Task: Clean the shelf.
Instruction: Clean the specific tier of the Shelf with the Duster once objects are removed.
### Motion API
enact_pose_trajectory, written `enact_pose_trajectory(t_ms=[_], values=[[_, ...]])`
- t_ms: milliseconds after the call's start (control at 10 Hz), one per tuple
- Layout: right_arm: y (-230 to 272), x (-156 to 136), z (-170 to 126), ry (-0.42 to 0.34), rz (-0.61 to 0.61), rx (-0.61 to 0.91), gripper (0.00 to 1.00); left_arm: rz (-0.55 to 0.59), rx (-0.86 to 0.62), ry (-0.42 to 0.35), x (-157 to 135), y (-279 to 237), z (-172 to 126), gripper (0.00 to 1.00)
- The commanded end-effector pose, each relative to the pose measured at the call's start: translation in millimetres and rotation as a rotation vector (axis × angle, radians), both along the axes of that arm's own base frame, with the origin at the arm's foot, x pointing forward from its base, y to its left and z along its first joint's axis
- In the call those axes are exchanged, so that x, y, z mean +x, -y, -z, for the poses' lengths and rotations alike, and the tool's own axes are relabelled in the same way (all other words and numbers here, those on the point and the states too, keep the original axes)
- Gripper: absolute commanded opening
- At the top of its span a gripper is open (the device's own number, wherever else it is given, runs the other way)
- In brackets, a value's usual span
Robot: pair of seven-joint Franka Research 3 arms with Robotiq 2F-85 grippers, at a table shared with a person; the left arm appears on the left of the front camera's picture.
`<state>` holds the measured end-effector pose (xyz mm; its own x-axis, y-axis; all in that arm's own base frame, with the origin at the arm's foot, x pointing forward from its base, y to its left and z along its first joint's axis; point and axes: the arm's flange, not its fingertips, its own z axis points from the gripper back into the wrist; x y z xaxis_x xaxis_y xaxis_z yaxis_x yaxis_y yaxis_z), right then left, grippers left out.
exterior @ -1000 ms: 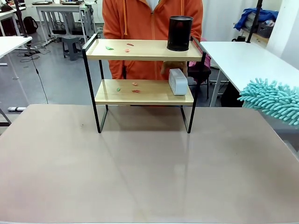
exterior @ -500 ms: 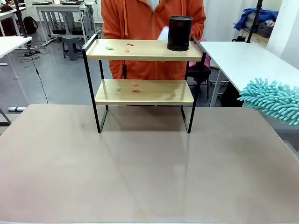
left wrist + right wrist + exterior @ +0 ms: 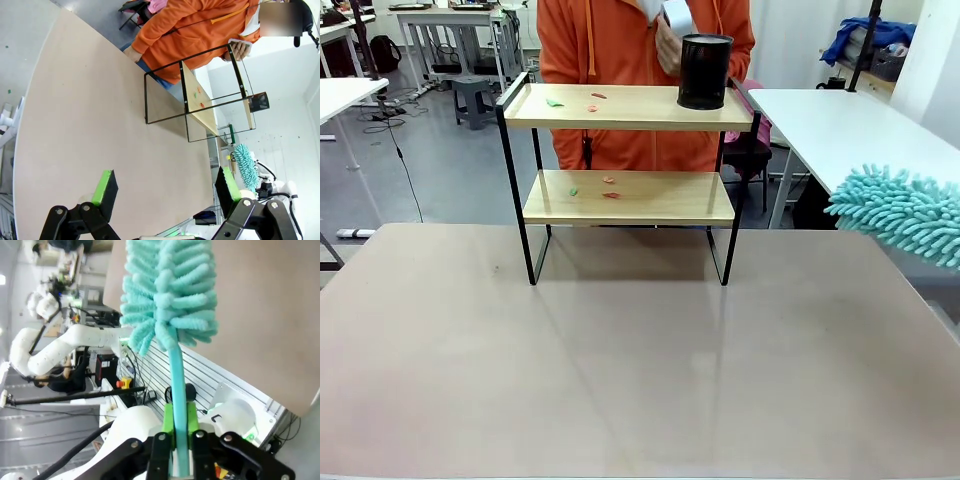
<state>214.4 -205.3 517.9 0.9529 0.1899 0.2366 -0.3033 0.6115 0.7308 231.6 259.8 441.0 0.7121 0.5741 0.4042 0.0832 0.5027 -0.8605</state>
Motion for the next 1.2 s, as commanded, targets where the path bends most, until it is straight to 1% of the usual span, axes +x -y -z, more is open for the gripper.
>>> enact_pose_trajectory(t_ms=[0, 100, 200, 300, 400, 500, 700, 800, 900, 1000, 1100], values=[[-25, -5, -32, 0.077, -0.263, -0.074, 0.12, 0.002, 0.000, 0.033, 1, 1, -1, 1.00], [-56, -5, -41, 0.094, -0.382, -0.132, 0.12, 0.002, 0.000, 0.033, 1, 1, -1, 1.00], [-91, -1, -41, 0.090, -0.473, -0.195, 0.12, 0.002, 0.000, 0.033, 1, 1, -1, 1.00], [-123, 4, -39, 0.112, -0.525, -0.208, 0.12, 0.002, 0.000, 0.033, 1, 1, -1, 1.00], [-156, 10, -34, 0.131, -0.513, -0.221, 0.12, 0.002, 0.000, 0.033, 1, 1, -1, 1.00], [-193, 18, -25, 0.131, -0.454, -0.244, 0.12, 0.002, 0.000, 0.033, 1, 1, -1, 1.00], [-252, 35, -8, 0.128, -0.232, -0.268, 0.12, 0.002, 0.000, 0.033, 1, 1, -1, 1.00], [-274, 37, 3, 0.147, -0.164, -0.295, 0.12, 0.002, 0.000, 0.033, 1, 1, -1, 1.00], [-283, 42, 6, 0.175, -0.057, -0.305, 0.12, 0.002, 0.000, 0.033, 1, 1, -1, 1.00], [-272, 41, 0, 0.168, -0.032, -0.252, 0.12, 0.002, 0.000, 0.033, 1, 1, -1, 1.00], [-265, 48, -4, 0.142, -0.165, -0.277, 0.12, 0.002, 0.000, 0.033, 1, 1, -1, 1.00]])
